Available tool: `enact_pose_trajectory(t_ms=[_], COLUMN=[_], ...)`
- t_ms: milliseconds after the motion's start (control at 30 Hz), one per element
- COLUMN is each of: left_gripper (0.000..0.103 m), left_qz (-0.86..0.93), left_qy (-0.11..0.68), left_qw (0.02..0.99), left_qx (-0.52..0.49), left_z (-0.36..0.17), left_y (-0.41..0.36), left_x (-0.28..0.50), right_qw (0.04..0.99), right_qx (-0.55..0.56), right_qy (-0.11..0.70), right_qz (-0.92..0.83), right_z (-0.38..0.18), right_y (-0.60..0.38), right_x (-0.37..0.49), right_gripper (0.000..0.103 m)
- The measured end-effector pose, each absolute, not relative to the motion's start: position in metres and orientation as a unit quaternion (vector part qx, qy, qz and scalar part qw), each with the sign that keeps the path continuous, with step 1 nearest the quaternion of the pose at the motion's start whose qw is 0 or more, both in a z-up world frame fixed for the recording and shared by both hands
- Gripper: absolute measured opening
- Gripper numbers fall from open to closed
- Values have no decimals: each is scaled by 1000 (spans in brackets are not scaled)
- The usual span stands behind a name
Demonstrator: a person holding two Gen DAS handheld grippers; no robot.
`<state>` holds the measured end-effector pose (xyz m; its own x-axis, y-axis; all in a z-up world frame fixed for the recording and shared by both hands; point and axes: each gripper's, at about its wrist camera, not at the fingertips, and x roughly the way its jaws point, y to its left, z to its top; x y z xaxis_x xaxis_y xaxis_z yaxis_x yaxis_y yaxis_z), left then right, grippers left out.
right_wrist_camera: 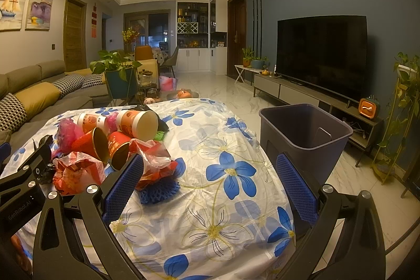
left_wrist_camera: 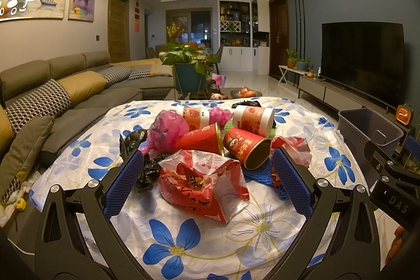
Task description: Collect trash
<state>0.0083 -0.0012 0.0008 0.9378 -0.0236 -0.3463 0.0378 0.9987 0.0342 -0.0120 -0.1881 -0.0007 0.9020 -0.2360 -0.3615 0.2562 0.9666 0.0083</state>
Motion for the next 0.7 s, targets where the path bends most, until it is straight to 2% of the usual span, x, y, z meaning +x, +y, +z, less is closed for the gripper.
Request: enact_pose_trajectory(t_ms=[700], left_gripper=[97], left_qz=[-16], left_qy=[181], left_qw=[983], left_qx=[16], left_z=[-2], left_y=[2], left_x=[13], right_qw=[975], right_qx=[27], right_qy=[182], right_qz=[-126], right_z=[-1], right_y=[-187], right_x=[-11], right_gripper=[98])
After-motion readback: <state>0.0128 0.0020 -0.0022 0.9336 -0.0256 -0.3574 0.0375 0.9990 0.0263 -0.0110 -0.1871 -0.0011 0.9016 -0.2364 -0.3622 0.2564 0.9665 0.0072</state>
